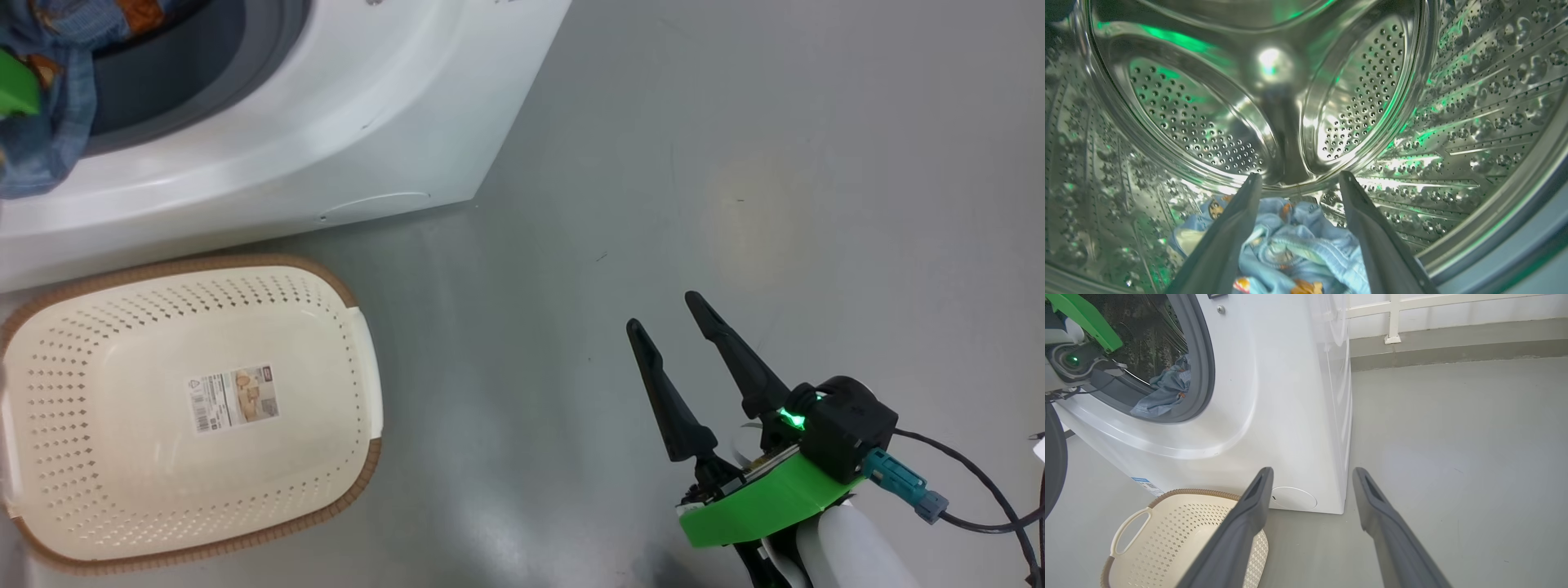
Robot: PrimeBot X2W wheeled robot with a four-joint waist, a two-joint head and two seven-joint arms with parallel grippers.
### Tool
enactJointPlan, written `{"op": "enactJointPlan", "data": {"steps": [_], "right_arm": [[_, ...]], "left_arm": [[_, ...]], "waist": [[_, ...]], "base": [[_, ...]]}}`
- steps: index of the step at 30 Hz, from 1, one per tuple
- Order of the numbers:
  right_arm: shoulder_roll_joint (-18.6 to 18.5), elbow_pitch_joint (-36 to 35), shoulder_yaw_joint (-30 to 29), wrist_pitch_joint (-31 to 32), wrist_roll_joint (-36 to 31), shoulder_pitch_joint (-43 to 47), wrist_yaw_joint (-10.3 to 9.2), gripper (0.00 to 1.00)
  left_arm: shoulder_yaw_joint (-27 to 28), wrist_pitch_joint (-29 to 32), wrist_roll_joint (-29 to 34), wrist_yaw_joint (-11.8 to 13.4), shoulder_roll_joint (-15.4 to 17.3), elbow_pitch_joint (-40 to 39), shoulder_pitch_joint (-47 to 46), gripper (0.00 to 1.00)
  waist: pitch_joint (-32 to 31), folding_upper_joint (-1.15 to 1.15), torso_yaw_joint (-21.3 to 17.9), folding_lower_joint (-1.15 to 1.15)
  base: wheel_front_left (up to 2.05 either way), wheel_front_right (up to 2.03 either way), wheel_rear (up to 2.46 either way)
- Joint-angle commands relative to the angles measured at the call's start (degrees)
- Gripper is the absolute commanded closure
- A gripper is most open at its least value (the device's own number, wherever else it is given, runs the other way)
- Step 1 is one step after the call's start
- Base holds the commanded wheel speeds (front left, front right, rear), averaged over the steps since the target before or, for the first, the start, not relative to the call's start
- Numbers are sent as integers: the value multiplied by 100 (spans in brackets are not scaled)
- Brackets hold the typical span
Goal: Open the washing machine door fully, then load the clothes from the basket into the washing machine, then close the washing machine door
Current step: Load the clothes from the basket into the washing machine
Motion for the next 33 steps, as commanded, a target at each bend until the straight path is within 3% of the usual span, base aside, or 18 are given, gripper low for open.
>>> {"op": "enactJointPlan", "data": {"steps": [1,13,33], "right_arm": [[28,-121,87,-27,-61,2,9,0],[24,-133,-30,-27,-101,32,9,0],[-155,-178,-382,-27,-135,223,9,0]], "left_arm": [[118,-28,35,-39,169,-140,99,0],[383,-28,29,-57,-176,-404,725,0],[891,-28,261,-59,-679,-2268,3105,0]], "waist": [[-9,0,22,0],[-81,0,215,0],[-338,0,677,0]], "base": [[0,0,0],[0,0,0],[0,0,0]]}}
